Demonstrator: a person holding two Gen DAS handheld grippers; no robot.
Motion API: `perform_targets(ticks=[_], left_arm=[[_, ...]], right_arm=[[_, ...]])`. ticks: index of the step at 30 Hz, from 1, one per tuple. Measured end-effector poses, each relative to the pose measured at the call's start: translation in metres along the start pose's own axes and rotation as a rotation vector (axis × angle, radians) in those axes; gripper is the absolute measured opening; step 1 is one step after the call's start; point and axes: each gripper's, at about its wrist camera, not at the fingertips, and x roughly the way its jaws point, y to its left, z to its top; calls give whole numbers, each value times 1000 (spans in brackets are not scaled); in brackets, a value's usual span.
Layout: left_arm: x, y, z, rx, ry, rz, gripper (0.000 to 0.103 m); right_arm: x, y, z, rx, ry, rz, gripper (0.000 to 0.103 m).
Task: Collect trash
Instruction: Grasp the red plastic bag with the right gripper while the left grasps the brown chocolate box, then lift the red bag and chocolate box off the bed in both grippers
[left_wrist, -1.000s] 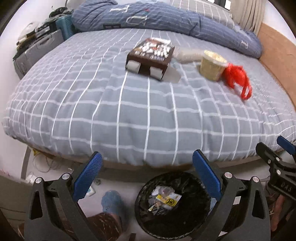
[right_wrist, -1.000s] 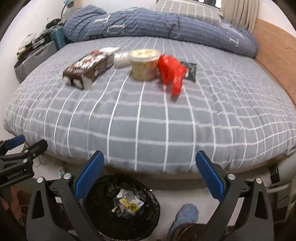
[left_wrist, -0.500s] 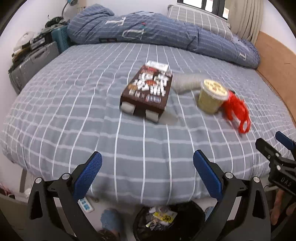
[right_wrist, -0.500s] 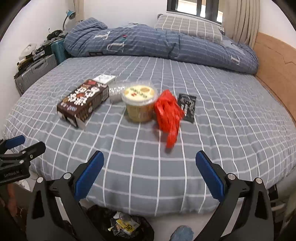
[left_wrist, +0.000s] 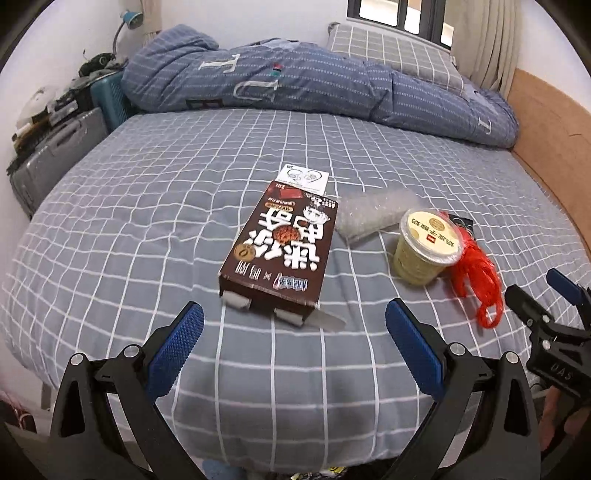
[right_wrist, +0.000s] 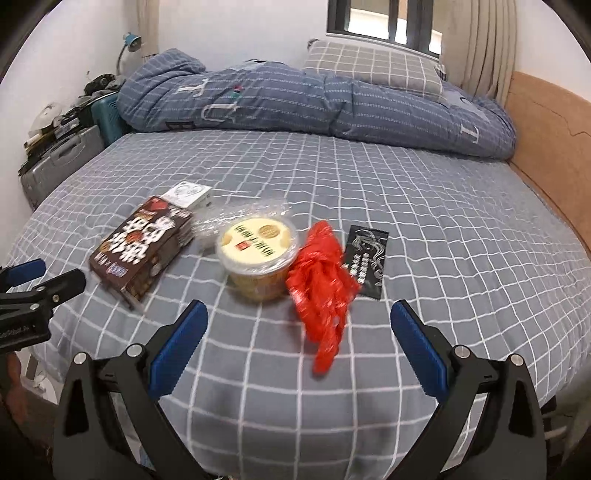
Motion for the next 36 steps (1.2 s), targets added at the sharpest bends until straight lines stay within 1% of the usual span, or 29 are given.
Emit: perform_targets(ticks=[4, 8, 12, 16, 19, 24, 25, 28, 30, 33, 35, 36], left_arm=[[20, -2, 14, 14, 10, 16, 97], [44, -3, 25, 34, 35, 20, 97], [65, -2, 33, 34, 58, 14, 97], [86, -2, 39, 50, 90, 16, 97], [98, -4, 42, 69, 109, 14, 97], [110, -9, 46, 108, 121, 35, 97], [111, -7, 49, 109, 121, 35, 97], [114, 0, 55, 75, 126, 26, 97], [118, 1, 56, 77, 134, 28, 97], [125, 0, 54, 93, 165, 7, 97], [130, -3, 53, 105, 173, 15, 97], [132, -4, 52, 113, 173, 22, 97]], right_arm=[[20, -11, 9, 2, 14, -6, 94], [44, -22, 18, -1, 36, -8, 91], [67, -31, 20, 8, 61, 1, 89], [85, -35, 20, 1, 89, 8, 84], [93, -35, 20, -8, 97, 17, 82], [109, -32, 15, -21, 135, 30, 67], [112, -32, 13, -22, 142, 34, 63], [118, -29, 11, -28, 156, 52, 56], [119, -28, 10, -32, 158, 60, 52], [119, -28, 9, -32, 160, 77, 42], [119, -25, 9, -34, 162, 92, 33], [119, -23, 9, -38, 160, 97, 30]])
